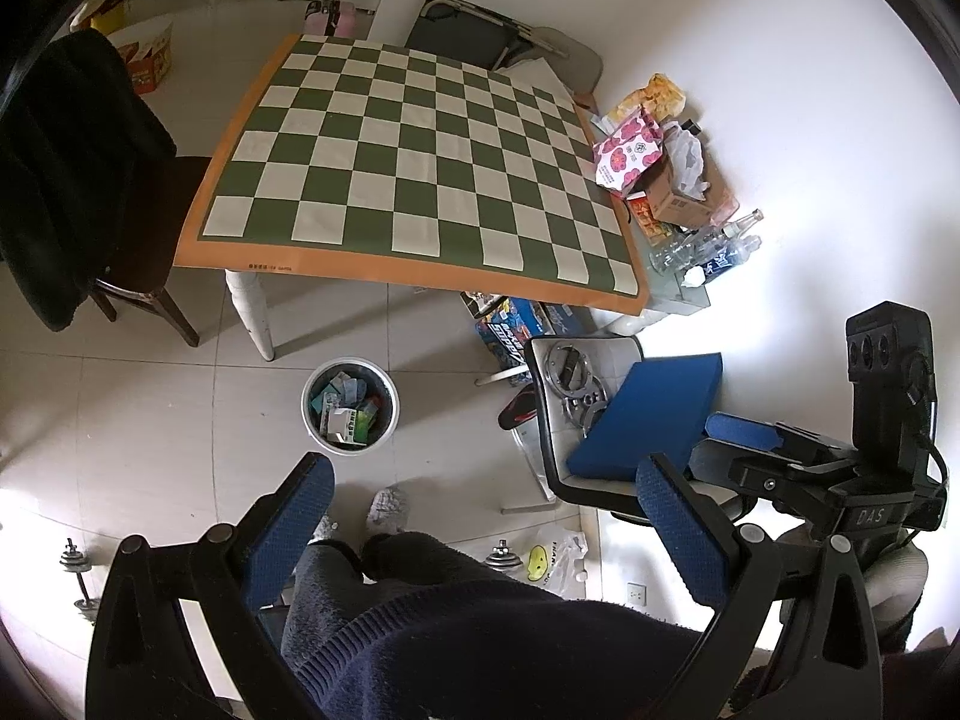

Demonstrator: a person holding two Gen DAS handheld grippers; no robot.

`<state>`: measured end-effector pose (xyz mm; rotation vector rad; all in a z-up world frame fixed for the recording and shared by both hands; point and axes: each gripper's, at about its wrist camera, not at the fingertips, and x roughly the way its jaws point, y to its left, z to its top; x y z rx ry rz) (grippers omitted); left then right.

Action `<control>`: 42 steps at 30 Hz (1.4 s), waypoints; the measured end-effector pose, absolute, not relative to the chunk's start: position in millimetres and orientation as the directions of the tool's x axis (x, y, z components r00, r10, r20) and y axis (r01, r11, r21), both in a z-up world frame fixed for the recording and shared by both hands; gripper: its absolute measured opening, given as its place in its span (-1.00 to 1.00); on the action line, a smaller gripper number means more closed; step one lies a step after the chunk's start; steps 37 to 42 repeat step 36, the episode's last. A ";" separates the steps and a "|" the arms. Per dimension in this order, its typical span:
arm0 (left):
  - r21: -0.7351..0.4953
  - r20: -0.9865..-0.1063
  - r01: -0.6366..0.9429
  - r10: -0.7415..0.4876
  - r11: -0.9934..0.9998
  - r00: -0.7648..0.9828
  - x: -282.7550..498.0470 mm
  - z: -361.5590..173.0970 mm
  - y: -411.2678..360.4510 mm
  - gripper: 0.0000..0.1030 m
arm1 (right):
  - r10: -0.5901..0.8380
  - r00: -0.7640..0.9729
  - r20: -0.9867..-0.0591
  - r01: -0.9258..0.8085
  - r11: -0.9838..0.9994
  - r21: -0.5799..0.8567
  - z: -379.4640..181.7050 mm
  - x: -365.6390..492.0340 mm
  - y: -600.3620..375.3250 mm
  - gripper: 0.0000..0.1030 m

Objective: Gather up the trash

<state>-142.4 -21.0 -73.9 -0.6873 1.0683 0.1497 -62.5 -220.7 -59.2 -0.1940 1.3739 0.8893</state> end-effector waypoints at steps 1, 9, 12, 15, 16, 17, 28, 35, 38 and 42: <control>-0.445 -0.845 -0.431 -0.208 0.785 0.493 -142.2 -74.0 -21.1 1.00 | 0.431 -0.062 -0.900 -0.644 0.672 0.366 -59.3 -62.6 -220.9 1.00; -0.444 -0.845 -0.431 -0.207 0.786 0.493 -143.2 -74.3 -20.8 1.00 | 0.432 -0.065 -0.900 -0.643 0.672 0.368 -59.3 -63.3 -223.1 1.00; -0.445 -0.845 -0.431 -0.208 0.785 0.493 -143.7 -74.7 -20.2 1.00 | 0.432 -0.070 -0.899 -0.638 0.674 0.373 -60.2 -64.1 -222.8 1.00; -0.446 -0.843 -0.432 -0.207 0.784 0.496 -143.4 -74.1 -21.2 1.00 | 0.433 -0.070 -0.899 -0.631 0.679 0.376 -62.1 -69.7 -220.4 1.00; -0.446 -0.844 -0.433 -0.206 0.783 0.495 -143.5 -74.4 -21.3 1.00 | 0.431 -0.069 -0.900 -0.633 0.678 0.373 -62.2 -66.8 -220.5 1.00; -0.447 -0.844 -0.433 -0.208 0.783 0.495 -144.1 -74.6 -21.0 1.00 | 0.432 -0.069 -0.899 -0.632 0.678 0.375 -62.1 -66.4 -220.5 1.00; -0.446 -0.844 -0.431 -0.209 0.784 0.494 -145.6 -75.3 -19.7 1.00 | 0.433 -0.068 -0.899 -0.629 0.680 0.376 -62.1 -65.9 -219.0 1.00; -0.446 -0.843 -0.428 -0.209 0.786 0.495 -146.8 -75.1 -18.6 1.00 | 0.434 -0.064 -0.899 -0.624 0.685 0.375 -62.3 -66.0 -216.0 1.00; -0.447 -0.843 -0.427 -0.211 0.786 0.495 -147.2 -75.8 -17.5 1.00 | 0.434 -0.064 -0.899 -0.624 0.685 0.375 -62.6 -68.3 -216.7 1.00; -0.447 -0.843 -0.427 -0.211 0.786 0.495 -147.2 -75.8 -17.5 1.00 | 0.434 -0.064 -0.899 -0.624 0.685 0.375 -62.6 -68.3 -216.7 1.00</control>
